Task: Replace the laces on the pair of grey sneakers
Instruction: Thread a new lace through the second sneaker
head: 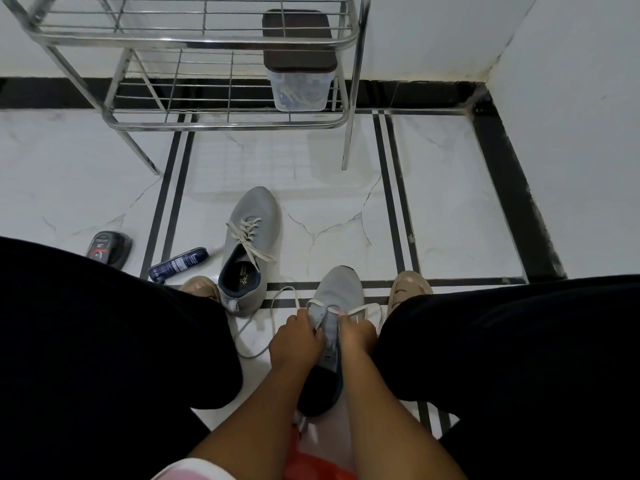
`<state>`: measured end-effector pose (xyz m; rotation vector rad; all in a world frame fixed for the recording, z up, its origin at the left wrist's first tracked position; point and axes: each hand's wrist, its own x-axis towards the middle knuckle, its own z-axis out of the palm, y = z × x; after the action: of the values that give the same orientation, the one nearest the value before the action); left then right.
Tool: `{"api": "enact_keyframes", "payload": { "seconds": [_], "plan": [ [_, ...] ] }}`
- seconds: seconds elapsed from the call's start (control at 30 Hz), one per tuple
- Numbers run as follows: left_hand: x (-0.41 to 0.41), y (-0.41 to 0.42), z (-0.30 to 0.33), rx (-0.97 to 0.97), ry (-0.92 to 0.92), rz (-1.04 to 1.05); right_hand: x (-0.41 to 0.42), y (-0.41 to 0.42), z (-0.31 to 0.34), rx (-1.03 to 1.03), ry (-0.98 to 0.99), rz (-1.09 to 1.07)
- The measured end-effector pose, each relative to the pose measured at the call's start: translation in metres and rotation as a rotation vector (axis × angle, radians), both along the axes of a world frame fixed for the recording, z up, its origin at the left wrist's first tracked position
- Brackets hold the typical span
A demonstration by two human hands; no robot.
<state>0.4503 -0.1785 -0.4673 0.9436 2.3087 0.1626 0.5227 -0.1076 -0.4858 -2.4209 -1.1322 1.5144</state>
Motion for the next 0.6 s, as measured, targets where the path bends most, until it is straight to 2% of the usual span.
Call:
{"api": "enact_keyframes", "payload": {
  "seconds": [0.37,0.47,0.6],
  "plan": [
    [0.000,-0.001,-0.009,-0.088,0.091,-0.054,-0.004,0.008,-0.015,0.006,0.201,-0.198],
    [-0.001,-0.001,-0.009,-0.084,0.075,-0.023,-0.007,0.009,-0.020,0.029,0.229,-0.167],
    [-0.001,-0.001,-0.008,-0.097,0.073,-0.021,-0.010,0.009,-0.020,0.069,0.174,-0.067]
  ]
}}
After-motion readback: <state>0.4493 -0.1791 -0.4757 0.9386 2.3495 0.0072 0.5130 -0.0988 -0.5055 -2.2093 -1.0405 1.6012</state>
